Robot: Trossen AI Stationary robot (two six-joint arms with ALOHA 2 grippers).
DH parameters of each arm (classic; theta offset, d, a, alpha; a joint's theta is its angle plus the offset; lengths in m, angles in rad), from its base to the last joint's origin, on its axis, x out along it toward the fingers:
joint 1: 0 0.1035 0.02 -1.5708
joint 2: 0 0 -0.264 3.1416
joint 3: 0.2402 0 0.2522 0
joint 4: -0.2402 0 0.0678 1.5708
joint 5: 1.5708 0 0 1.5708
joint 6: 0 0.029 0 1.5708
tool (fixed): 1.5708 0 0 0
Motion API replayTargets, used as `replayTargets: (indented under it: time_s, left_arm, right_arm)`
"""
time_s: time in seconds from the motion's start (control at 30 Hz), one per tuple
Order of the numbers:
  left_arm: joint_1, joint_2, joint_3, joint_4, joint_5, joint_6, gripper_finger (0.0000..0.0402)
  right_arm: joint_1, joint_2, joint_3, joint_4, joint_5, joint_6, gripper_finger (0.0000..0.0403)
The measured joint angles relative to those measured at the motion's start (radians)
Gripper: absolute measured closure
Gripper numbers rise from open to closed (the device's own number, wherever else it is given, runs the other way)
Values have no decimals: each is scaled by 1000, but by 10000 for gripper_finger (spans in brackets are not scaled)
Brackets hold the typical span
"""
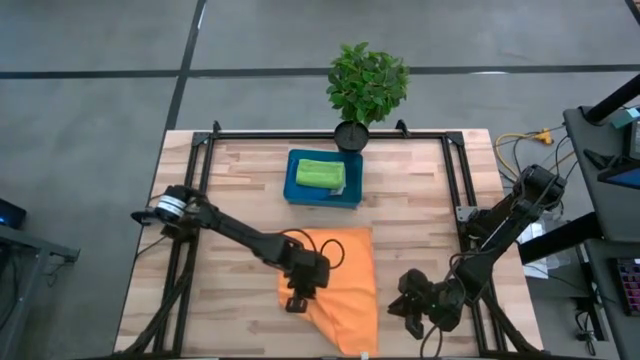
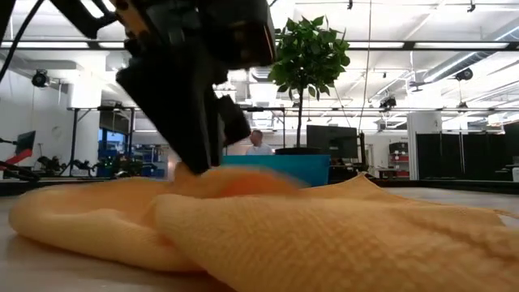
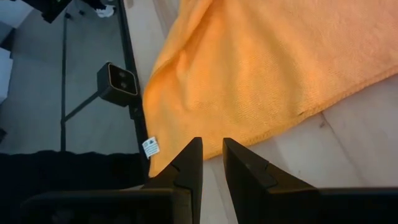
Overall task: Fold microfiber towels
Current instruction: Fold the yellow microfiber towel
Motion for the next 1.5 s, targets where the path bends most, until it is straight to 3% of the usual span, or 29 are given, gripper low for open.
replayTargets:
  time_s: [0.23, 0.37, 0.5, 0.73, 1.0, 1.3, 1.5]
  left_arm:
    - [-18, -54, -5, -17, -66, 13, 238]
    - [-67, -55, -7, -17, -92, 24, 201]
    - [-146, -34, -10, -43, -251, 95, 197]
    - [-255, -30, -8, -50, -641, 232, 196]
    - [-265, -30, -9, -47, -693, 266, 196]
    - [-286, 28, 3, -42, -724, 561, 196]
    - [-295, 48, 23, -41, -850, 606, 196]
  right_arm:
    - [0, 0, 0, -4, 0, -16, 344]
    - [0, 0, 0, -4, 0, -26, 344]
    - [0, 0, 0, -6, 1, -35, 344]
    - [0, 0, 0, -8, 0, -37, 344]
    - [0, 0, 0, -9, 0, -34, 344]
    - [3, 0, 0, -4, 0, 0, 344]
    - [16, 0, 0, -2, 0, 27, 344]
